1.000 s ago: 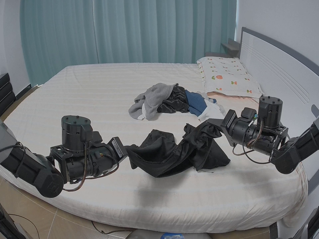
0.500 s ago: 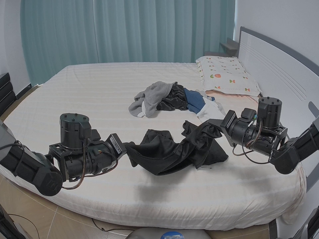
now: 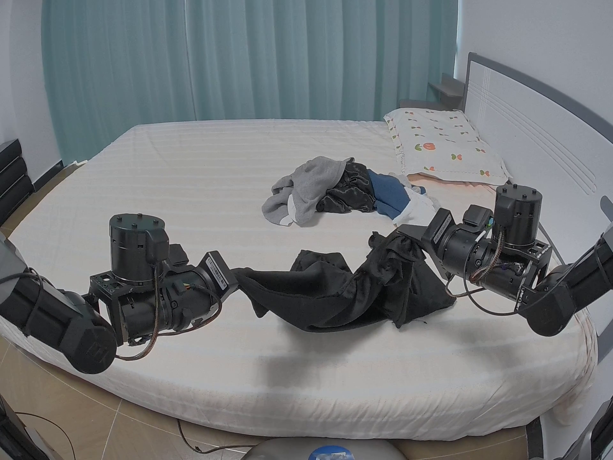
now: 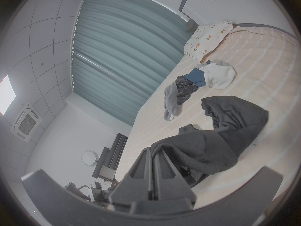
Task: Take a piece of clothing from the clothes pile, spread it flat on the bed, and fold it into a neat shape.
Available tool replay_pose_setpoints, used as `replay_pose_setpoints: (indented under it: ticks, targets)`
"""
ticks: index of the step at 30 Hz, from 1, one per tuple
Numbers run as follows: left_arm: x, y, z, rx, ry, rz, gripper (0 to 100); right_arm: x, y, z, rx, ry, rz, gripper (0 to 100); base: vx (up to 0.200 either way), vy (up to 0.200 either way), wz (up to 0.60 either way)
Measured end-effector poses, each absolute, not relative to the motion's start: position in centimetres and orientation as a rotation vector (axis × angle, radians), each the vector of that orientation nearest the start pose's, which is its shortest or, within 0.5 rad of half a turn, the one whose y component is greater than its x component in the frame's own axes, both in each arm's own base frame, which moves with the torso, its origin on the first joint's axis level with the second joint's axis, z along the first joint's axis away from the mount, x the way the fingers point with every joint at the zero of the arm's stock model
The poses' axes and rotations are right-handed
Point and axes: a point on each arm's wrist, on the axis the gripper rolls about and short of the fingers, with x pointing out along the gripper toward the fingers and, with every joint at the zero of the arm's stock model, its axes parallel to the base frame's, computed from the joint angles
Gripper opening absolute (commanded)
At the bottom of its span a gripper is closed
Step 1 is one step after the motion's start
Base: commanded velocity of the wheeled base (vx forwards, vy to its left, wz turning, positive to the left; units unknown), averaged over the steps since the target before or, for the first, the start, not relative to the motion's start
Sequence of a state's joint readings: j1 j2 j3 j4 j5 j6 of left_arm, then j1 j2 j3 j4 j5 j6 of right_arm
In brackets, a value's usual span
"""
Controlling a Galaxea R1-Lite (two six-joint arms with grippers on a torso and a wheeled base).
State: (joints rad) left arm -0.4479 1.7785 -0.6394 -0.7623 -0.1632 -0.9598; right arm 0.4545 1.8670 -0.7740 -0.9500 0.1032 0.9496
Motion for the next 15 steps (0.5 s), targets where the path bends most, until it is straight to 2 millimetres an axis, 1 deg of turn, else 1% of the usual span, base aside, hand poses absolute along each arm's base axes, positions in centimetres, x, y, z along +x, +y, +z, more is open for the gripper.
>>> replay_pose_setpoints:
  ticks: [4,15]
  targets:
    - [26.81,-13.12,13.02,-0.866,0.628,-0.37,0,30.1,14.88,15.57,0.901,0.357,0.447,0,0.0,0.2,0.0]
    - [26.86,-12.72,13.38,-0.871,0.612,-0.365,0,30.18,14.73,15.82,0.908,0.343,0.447,0,0.0,0.2,0.0]
